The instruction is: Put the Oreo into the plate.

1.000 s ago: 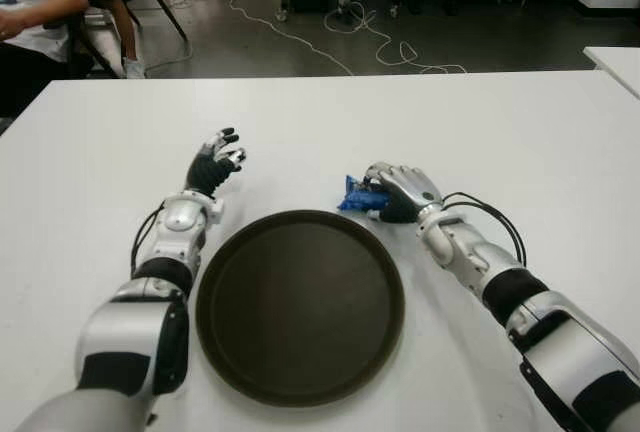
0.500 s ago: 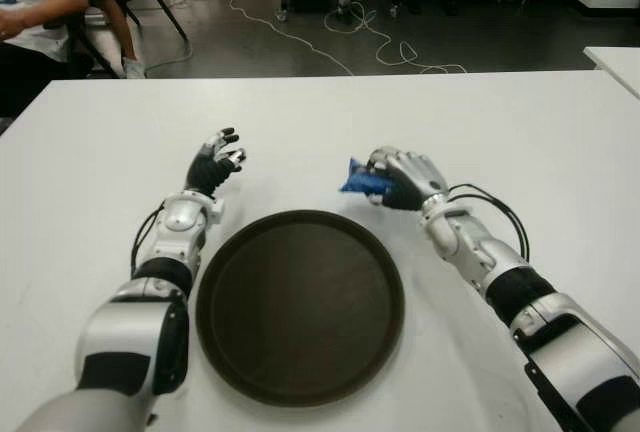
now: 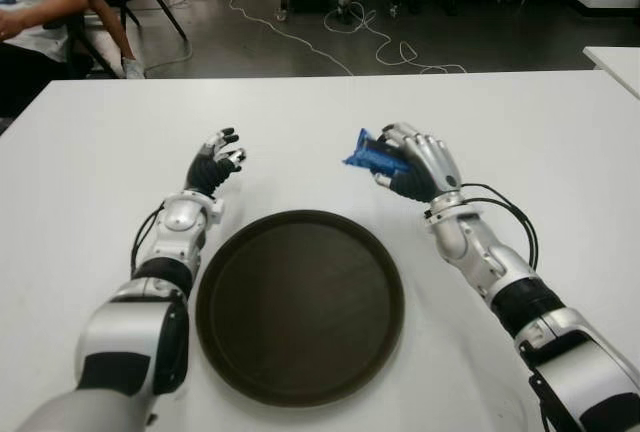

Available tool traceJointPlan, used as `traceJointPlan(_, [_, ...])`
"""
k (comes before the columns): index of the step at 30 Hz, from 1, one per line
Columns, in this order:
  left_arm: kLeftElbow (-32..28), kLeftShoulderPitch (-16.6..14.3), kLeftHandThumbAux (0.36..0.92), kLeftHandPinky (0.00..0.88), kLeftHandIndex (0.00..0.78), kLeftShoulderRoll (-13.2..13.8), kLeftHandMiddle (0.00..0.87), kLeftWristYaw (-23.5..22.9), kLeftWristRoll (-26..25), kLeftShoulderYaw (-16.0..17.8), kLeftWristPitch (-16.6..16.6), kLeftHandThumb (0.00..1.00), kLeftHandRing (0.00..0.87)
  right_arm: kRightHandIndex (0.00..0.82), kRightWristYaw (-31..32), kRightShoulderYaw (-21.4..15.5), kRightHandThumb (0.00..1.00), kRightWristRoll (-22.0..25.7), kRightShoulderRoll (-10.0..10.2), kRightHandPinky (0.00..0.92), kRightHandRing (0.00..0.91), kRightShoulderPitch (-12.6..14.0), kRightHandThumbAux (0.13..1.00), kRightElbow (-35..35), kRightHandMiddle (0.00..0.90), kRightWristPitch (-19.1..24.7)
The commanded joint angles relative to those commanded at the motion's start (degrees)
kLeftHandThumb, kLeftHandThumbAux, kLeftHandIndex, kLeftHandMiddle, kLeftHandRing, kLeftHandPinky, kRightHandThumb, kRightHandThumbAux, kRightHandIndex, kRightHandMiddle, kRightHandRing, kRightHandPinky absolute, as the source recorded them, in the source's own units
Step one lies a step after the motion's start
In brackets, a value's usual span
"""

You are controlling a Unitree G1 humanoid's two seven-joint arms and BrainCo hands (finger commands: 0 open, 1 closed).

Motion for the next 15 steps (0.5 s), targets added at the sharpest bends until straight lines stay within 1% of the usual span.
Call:
traceJointPlan(5, [0.0, 0.0, 0.631, 0.248, 0.055, 0.0, 0.139, -0.1, -0.1, 0.1, 0.0, 0.207, 0.184, 0.431, -4.6, -0.7, 0.699, -0.3, 0.1, 0.762, 0.757, -0.3, 0.73, 1.3, 0.742, -3.7])
traceJointPlan(7, [0.0, 0.0, 0.63, 0.242, 0.052, 0.1, 0.137, -0.2, -0.2, 0.2, 0.0, 0.205, 0.182, 0.431, -8.2, -0.4, 0.7, -1.6, -0.2, 0.771, 0.762, -0.9, 0.73, 1.9, 0.748, -5.7])
traceJointPlan(9, [0.0, 0.0, 0.629, 0.24, 0.051, 0.2, 0.136, -0.3, -0.2, 0.3, 0.0, 0.202, 0.181, 0.431, -9.9, 0.3, 0.7, -3.2, -0.6, 0.778, 0.766, -0.7, 0.73, 0.5, 0.754, -5.9])
traceJointPlan(11, [0.0, 0.0, 0.631, 0.244, 0.052, 0.1, 0.139, -0.2, -0.1, 0.2, -0.1, 0.2, 0.183, 0.431, -10.2, 1.0, 0.701, -4.5, -0.5, 0.778, 0.769, 0.4, 0.73, -2.1, 0.759, -4.8])
traceJointPlan(13, [0.0, 0.0, 0.634, 0.247, 0.053, 0.2, 0.139, -0.1, 0.0, 0.2, 0.0, 0.199, 0.184, 0.43, -9.8, 2.3, 0.7, -6.3, 0.1, 0.777, 0.769, 2.5, 0.73, -6.1, 0.76, -3.0])
traceJointPlan(15, [0.0, -0.1, 0.639, 0.252, 0.053, 0.2, 0.14, 0.1, 0.2, 0.0, 0.2, 0.199, 0.186, 0.429, -7.5, 4.6, 0.7, -8.6, 0.7, 0.784, 0.771, 5.7, 0.73, -12.3, 0.761, -1.1])
